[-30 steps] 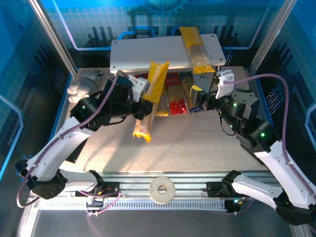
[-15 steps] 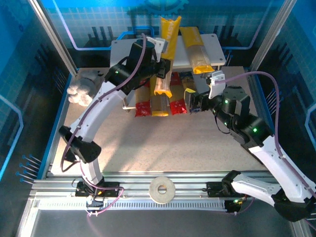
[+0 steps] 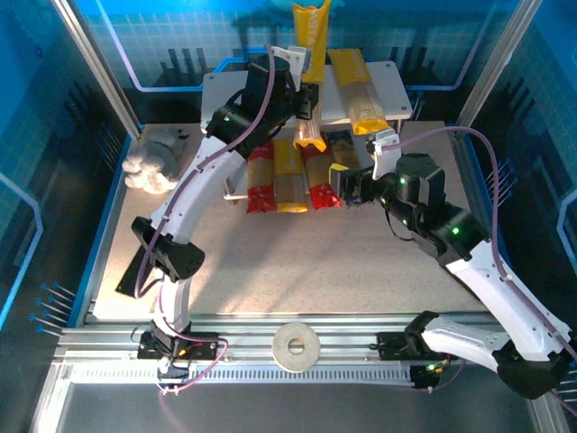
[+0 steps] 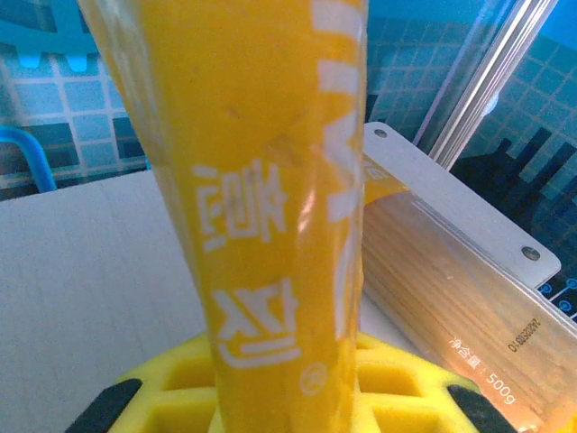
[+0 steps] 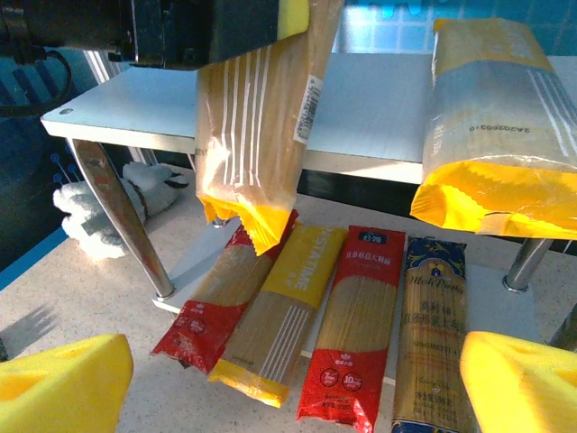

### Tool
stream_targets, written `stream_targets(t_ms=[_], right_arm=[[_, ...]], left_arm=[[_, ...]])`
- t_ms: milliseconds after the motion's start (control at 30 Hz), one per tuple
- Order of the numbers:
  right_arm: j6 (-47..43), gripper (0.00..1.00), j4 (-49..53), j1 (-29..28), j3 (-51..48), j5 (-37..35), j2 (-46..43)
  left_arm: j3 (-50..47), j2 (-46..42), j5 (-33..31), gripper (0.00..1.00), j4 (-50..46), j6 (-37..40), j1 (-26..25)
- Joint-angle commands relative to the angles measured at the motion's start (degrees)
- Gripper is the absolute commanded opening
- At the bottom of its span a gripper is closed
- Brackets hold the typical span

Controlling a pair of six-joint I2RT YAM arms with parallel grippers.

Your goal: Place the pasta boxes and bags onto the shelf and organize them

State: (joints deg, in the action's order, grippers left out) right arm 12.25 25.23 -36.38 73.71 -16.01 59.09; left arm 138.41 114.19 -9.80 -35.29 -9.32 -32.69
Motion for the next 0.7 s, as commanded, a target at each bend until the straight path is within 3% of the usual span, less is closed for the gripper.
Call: stream_targets(t_ms=[0, 233, 667], right_arm=[[0.5, 0.95, -1.2, -0.5, -0.1, 0.2, 0.1], [0.3, 0.95, -1.3, -0.5, -0.3, -0.3, -0.2], [0.2, 0.95, -1.5, -0.3, -1.7, -1.4, -2.2]], left_arm=[[3.9, 0.9, -2.0, 0.06, 8.5, -1.0, 1.6], [3.8, 3.6, -2.4, 0.19, 6.7, -2.6, 2.7], [3.9, 7.7, -2.2, 0.27, 5.1, -6.4, 5.0]])
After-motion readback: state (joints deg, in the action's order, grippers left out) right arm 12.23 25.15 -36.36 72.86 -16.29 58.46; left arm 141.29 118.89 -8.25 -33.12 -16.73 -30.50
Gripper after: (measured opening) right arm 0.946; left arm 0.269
